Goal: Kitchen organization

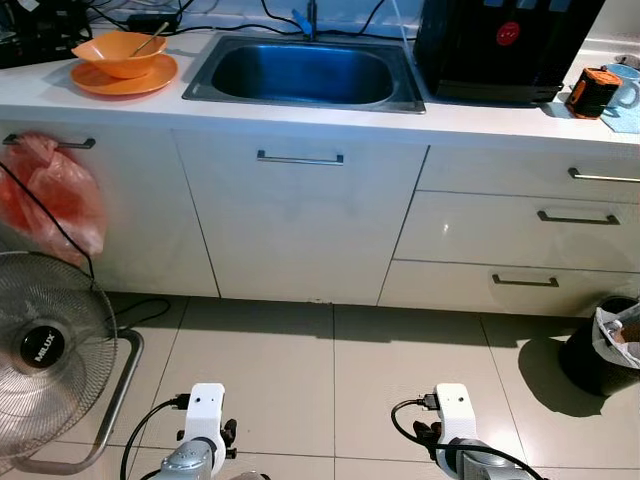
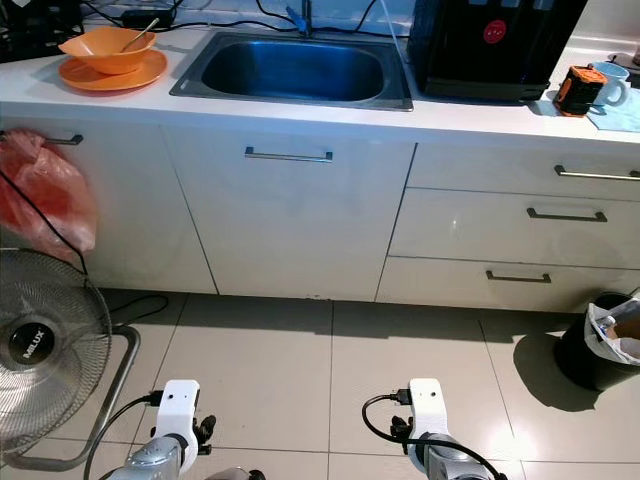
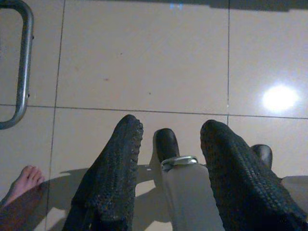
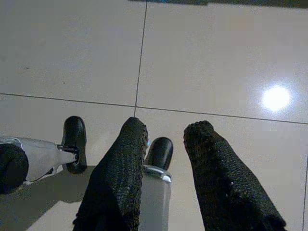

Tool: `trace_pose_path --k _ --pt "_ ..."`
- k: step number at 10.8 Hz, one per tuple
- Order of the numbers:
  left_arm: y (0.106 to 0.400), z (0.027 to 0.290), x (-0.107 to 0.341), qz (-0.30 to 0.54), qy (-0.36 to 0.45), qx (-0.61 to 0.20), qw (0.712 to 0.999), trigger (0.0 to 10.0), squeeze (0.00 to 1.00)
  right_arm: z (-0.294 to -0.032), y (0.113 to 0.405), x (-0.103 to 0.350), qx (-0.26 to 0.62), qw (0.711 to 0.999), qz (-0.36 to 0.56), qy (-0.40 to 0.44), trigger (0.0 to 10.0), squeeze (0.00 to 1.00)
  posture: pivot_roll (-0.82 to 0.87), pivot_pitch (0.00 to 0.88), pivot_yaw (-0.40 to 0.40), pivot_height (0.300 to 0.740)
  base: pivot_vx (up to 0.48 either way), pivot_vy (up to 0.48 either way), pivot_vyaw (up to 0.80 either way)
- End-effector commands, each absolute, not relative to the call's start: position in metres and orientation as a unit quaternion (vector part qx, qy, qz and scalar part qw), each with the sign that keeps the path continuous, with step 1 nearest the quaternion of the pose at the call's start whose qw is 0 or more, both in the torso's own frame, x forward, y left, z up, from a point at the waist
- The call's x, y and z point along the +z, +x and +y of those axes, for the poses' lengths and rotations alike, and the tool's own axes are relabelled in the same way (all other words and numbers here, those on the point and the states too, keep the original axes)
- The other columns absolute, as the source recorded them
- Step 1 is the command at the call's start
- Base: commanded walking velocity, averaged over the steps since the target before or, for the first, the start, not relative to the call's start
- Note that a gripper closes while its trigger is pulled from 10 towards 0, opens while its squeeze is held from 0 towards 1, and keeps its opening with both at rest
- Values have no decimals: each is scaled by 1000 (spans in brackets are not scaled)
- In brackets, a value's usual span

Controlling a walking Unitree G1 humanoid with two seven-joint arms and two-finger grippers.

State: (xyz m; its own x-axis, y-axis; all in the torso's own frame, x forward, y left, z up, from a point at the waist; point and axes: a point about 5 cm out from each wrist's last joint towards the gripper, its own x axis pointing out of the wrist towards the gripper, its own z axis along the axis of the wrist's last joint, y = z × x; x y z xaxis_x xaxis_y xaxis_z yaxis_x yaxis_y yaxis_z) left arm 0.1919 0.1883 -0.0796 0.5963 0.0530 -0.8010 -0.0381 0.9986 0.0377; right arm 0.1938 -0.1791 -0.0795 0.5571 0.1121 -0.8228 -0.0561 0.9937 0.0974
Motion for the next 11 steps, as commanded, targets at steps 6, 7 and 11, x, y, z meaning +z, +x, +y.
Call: trace_pose_path --k 6,7,11 --pt "185 191 -83 461 12 31 887 10000 0 -179 187 -83 41 875 480 31 10000 0 30 23 -10 740 0 0 0" --pt "184 191 -84 463 14 28 886 10000 0 -179 187 -83 42 875 481 31 10000 0 34 9 -12 740 0 0 0" --pt "184 191 -84 463 15 28 886 10000 0 -179 187 -83 43 875 481 30 10000 0 34 4 -13 740 0 0 0"
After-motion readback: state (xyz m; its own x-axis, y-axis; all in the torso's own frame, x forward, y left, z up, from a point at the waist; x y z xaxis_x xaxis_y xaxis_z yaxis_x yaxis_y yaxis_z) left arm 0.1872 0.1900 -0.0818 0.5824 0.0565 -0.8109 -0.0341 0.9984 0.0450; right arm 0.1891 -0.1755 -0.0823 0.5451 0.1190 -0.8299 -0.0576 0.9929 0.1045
